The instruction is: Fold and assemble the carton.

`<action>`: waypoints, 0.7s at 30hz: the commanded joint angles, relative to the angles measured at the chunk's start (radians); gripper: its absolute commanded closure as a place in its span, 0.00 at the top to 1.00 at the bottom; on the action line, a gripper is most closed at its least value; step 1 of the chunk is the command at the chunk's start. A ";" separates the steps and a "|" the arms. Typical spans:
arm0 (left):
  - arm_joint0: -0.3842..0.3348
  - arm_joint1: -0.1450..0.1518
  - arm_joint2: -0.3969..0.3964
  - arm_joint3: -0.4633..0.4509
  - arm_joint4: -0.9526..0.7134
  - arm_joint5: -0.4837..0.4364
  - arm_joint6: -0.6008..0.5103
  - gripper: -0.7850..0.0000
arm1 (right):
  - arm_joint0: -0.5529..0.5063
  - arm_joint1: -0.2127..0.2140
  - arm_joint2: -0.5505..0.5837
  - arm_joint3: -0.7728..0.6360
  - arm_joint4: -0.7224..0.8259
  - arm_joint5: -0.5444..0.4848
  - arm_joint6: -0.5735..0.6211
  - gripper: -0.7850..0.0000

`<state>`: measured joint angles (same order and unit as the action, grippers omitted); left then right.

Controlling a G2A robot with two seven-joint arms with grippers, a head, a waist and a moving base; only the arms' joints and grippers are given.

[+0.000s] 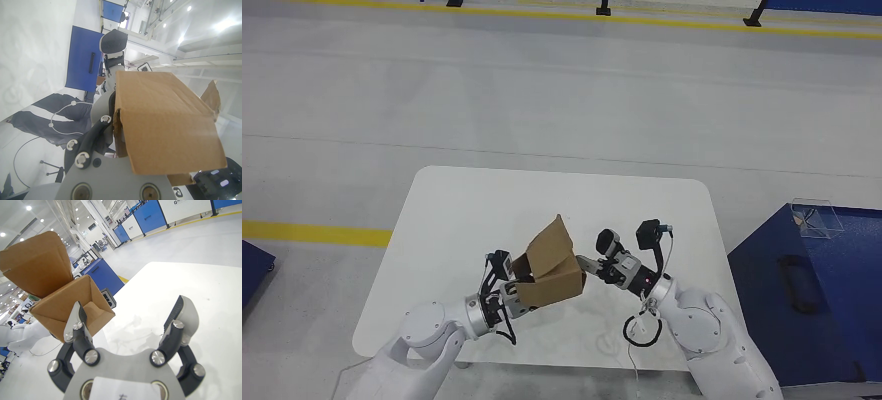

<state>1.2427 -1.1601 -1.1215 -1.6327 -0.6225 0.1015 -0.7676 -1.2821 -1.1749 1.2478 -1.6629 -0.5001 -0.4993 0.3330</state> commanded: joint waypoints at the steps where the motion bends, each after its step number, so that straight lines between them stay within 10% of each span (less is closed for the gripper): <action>1: 0.001 0.000 -0.002 0.000 -0.008 0.001 -0.006 0.00 | 0.001 0.000 -0.001 0.001 0.004 0.000 -0.002 1.00; 21: 0.016 -0.001 -0.006 -0.017 -0.017 0.004 -0.012 0.00 | -0.006 -0.005 -0.030 0.002 0.008 -0.005 -0.028 1.00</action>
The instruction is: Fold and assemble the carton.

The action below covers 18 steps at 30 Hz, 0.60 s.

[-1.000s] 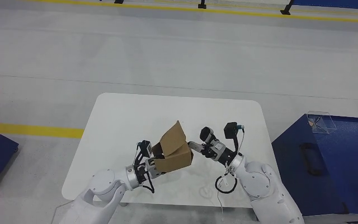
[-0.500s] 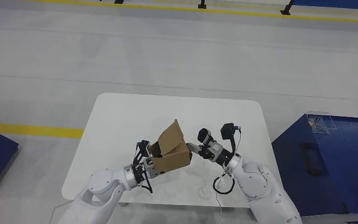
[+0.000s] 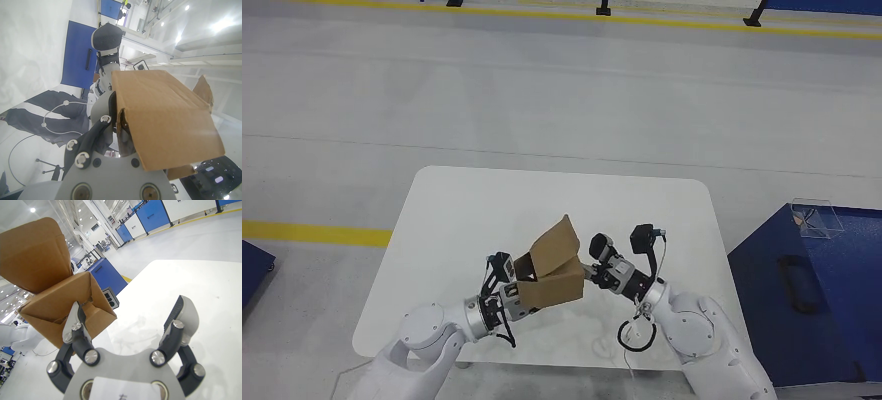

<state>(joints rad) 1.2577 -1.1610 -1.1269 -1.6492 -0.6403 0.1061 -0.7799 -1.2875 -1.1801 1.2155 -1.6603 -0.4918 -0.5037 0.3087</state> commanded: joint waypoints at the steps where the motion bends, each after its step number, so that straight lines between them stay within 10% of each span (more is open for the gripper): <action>1: 0.002 0.000 0.000 0.000 -0.002 0.000 0.002 0.00 | -0.002 0.001 0.009 -0.002 0.001 0.000 -0.012 1.00; 18: 0.014 -0.002 0.005 -0.012 0.013 -0.002 0.015 0.00 | -0.035 0.008 0.027 0.007 0.025 0.006 0.041 1.00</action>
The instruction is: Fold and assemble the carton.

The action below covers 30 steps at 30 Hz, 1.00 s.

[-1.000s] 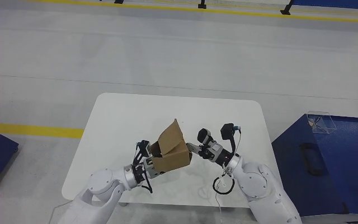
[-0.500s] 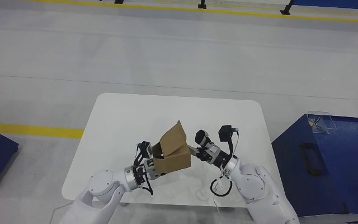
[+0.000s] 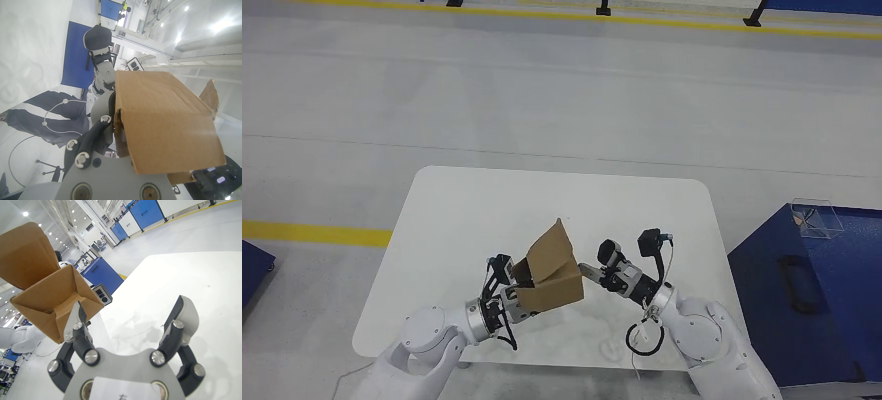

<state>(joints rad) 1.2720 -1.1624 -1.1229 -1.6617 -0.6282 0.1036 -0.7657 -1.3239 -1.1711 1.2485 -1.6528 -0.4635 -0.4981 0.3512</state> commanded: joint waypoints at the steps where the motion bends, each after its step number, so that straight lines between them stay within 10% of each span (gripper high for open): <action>1: 0.000 0.000 0.002 0.001 0.001 0.000 0.001 0.00 | 0.003 -0.002 -0.011 0.000 -0.004 0.001 -0.003 1.00; 30: 0.011 -0.002 -0.002 0.010 -0.005 -0.032 -0.004 0.00 | -0.012 0.006 0.086 0.000 0.106 -0.004 -0.072 1.00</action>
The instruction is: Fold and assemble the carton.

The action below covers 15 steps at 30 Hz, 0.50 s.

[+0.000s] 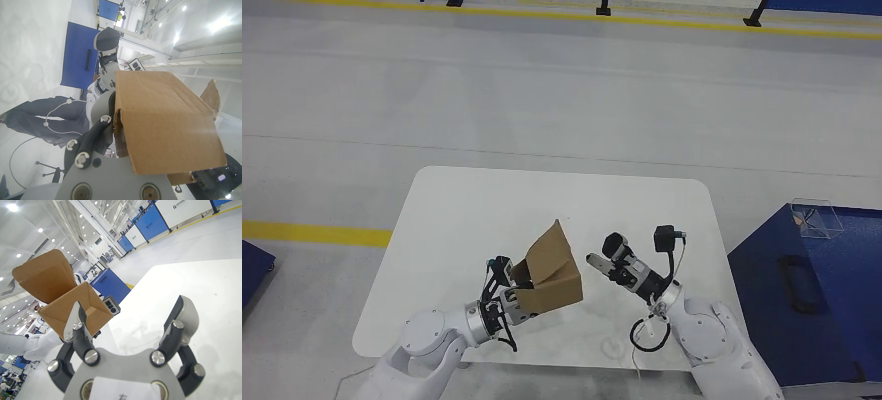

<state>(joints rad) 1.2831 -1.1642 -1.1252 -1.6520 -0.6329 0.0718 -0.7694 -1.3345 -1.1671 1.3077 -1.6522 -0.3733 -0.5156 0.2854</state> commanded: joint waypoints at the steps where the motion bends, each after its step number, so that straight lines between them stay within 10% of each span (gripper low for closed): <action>1: 0.000 0.000 0.000 0.000 0.000 0.000 0.000 0.00 | 0.000 0.005 0.057 0.001 0.033 0.030 -0.014 1.00; 15: 0.000 0.000 0.000 0.000 0.000 0.000 0.000 0.00 | 0.027 0.021 0.177 0.045 0.242 0.130 0.133 1.00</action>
<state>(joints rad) 1.2831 -1.1642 -1.1252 -1.6520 -0.6329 0.0718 -0.7694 -1.3079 -1.1462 1.4844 -1.6068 -0.1319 -0.3861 0.4179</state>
